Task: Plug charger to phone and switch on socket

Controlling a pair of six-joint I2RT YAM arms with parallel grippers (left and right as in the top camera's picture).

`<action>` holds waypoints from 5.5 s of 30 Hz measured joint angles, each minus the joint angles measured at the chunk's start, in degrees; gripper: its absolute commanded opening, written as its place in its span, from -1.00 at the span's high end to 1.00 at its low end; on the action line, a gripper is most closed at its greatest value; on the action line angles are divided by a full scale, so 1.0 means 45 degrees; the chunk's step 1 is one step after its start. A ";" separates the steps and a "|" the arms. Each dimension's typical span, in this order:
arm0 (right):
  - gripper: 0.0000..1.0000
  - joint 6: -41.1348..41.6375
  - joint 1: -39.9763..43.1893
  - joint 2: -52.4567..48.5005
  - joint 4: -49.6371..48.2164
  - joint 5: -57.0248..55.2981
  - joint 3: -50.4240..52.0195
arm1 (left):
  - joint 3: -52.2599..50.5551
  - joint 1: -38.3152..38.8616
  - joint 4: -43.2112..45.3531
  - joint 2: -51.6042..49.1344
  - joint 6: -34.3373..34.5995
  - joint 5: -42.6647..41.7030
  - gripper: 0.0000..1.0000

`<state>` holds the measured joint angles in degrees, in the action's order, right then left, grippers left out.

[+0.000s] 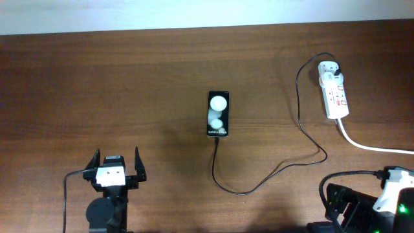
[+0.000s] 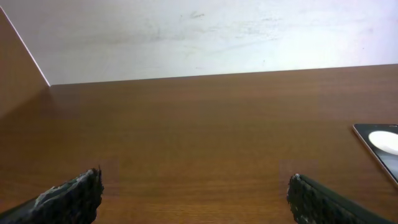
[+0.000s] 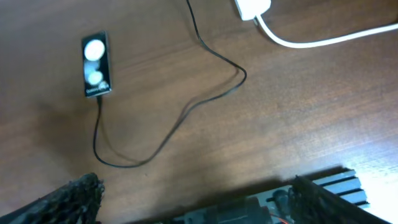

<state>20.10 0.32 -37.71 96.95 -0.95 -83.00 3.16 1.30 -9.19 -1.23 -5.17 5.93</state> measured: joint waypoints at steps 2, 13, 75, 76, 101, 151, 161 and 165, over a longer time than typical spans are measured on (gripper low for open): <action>-0.97 0.0000 0.0000 0.0005 -0.0287 -0.0049 0.0107 | 0.0000 0.0000 -0.0005 0.0000 0.0000 0.0000 -0.98; -0.97 -0.2914 0.0000 0.0486 -0.6251 0.0457 0.2317 | -0.0005 0.0000 -0.0005 0.0000 0.0000 0.0000 -0.98; -0.97 -0.3497 -0.0534 0.8184 -2.0609 0.0180 1.8306 | -0.0029 0.0000 0.0005 0.0000 -0.0005 0.0000 -0.98; -0.97 -0.3497 -0.0534 0.8189 -2.0609 0.0175 1.8306 | -0.0029 0.0000 0.0000 0.0000 0.0000 0.0000 -0.98; -0.97 -0.3453 -0.0534 0.8194 -2.0609 0.0175 1.8306 | -0.0029 -0.0641 0.0005 0.0073 0.0000 -0.0010 -0.98; -0.97 -0.3458 -0.0534 0.8194 -2.0604 0.0175 1.8306 | -0.0471 -0.0641 0.0957 0.0087 0.0058 -0.1001 -0.98; -0.97 -0.3453 -0.0534 0.8194 -2.0604 0.0175 1.8306 | -0.0471 -0.0641 0.0957 0.0087 0.0058 -0.1001 -0.98; -0.97 -0.3453 -0.0534 0.8194 -2.0604 0.0175 1.8306 | -0.0471 -0.0641 0.0957 0.0087 0.0058 -0.1001 -0.98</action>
<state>4.56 -2.09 -0.84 4.23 -0.16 -0.62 1.04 -1.58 -4.89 -0.84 -4.91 1.43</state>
